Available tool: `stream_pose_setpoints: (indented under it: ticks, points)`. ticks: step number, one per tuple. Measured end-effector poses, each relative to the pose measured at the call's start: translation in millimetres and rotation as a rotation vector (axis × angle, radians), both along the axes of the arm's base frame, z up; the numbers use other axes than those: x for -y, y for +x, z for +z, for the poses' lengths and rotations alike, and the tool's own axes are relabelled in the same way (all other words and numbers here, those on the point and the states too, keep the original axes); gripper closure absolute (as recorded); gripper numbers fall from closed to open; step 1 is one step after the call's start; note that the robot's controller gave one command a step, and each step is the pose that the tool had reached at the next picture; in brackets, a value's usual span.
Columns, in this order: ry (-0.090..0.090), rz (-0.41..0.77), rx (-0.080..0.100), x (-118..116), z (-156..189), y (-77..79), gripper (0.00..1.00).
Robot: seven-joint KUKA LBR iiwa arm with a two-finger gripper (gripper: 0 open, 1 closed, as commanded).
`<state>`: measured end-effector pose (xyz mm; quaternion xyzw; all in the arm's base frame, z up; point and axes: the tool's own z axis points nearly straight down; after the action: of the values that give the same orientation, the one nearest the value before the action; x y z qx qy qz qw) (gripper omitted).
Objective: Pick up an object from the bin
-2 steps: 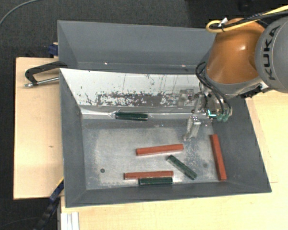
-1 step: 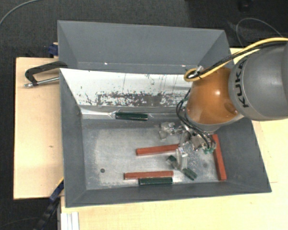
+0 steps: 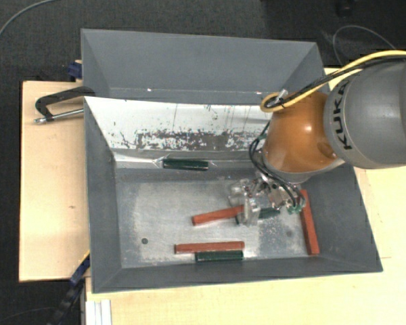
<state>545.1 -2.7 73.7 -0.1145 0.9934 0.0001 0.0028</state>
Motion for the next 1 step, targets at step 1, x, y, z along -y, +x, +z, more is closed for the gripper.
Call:
stream_pose_setpoints:
  ticks: [1]
  points:
    - [0.0,0.116,0.003,-18.1,149.0,-13.6,1.0]
